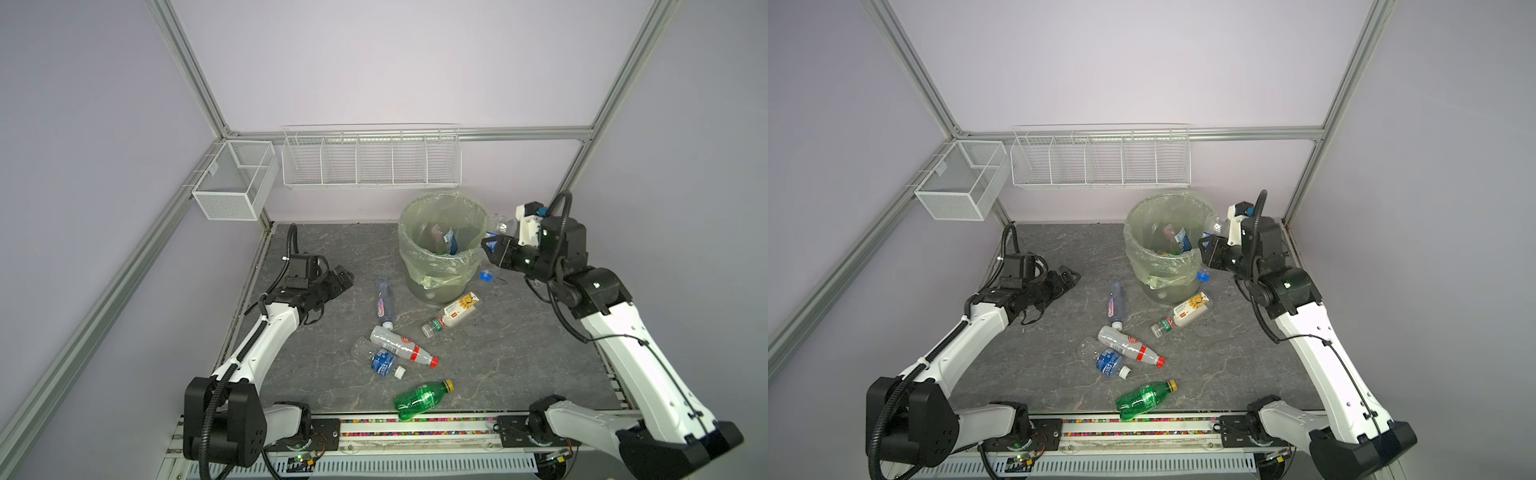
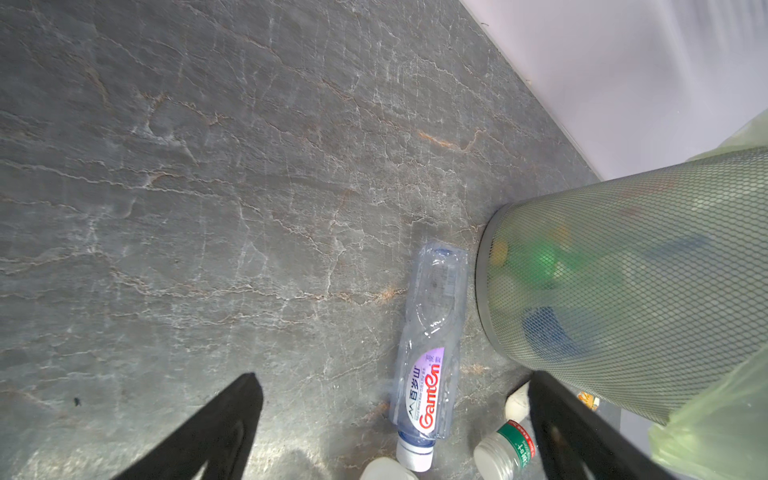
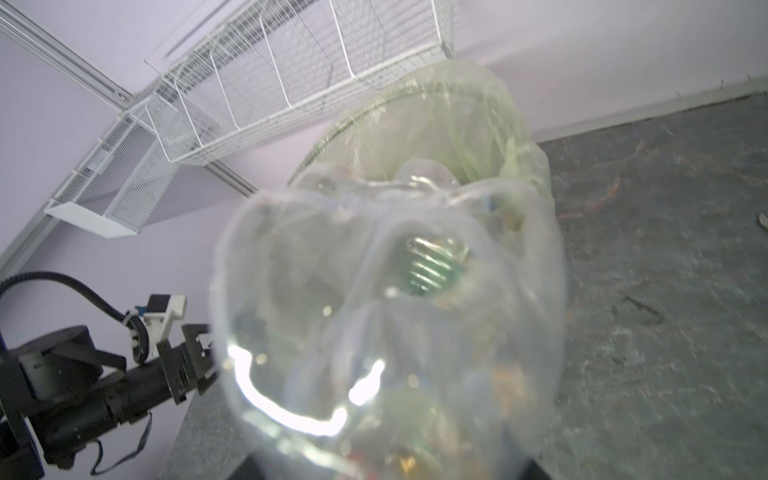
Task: Throw the plastic bottles in the bin
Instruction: 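Lift the blue-label bottle with the right gripper up toward the bin, then open the right gripper over the bin to drop the blue-label bottle, then move the right gripper down toward the peacock-label bottle beside the bin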
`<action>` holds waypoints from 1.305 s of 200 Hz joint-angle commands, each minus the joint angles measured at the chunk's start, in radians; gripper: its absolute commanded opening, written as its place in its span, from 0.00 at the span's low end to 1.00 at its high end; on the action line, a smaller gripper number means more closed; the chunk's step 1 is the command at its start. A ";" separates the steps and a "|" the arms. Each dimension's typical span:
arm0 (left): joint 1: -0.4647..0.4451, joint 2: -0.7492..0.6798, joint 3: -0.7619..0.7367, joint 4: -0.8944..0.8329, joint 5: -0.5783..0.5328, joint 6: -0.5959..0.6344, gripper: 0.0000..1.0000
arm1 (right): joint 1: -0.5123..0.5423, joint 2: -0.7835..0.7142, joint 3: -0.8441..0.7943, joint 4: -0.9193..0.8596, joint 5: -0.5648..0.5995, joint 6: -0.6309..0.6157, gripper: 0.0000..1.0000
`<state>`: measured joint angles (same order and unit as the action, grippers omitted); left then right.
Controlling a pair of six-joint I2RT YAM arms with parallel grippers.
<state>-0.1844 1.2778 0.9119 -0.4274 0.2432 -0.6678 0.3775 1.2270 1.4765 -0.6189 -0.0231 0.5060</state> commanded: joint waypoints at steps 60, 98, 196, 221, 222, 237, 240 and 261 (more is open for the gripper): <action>-0.004 -0.037 0.068 -0.080 -0.020 0.043 1.00 | 0.053 0.374 0.428 -0.061 0.107 0.074 0.92; -0.004 -0.047 0.060 -0.074 -0.032 0.033 1.00 | 0.052 0.274 0.375 -0.069 0.130 -0.012 0.88; -0.003 -0.088 0.010 -0.020 0.003 0.015 0.99 | 0.007 -0.072 -0.101 0.067 0.083 -0.073 0.88; -0.004 -0.105 -0.027 0.003 0.009 -0.022 0.99 | 0.006 -0.094 -0.137 0.016 0.082 -0.060 0.88; -0.004 -0.106 -0.029 0.003 0.010 -0.024 0.99 | 0.005 -0.096 -0.140 0.014 0.082 -0.059 0.88; -0.005 -0.124 -0.058 0.020 0.014 -0.048 1.00 | 0.004 -0.113 -0.171 -0.004 0.093 -0.045 0.88; -0.006 -0.129 -0.063 0.023 0.014 -0.052 0.99 | 0.004 -0.117 -0.177 -0.006 0.090 -0.045 0.88; -0.007 -0.156 -0.102 0.030 0.001 -0.084 1.00 | 0.004 -0.141 -0.228 -0.006 0.069 -0.050 0.88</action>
<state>-0.1844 1.1656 0.8459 -0.4210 0.2455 -0.7025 0.3874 1.1168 1.2976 -0.6094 0.0692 0.4561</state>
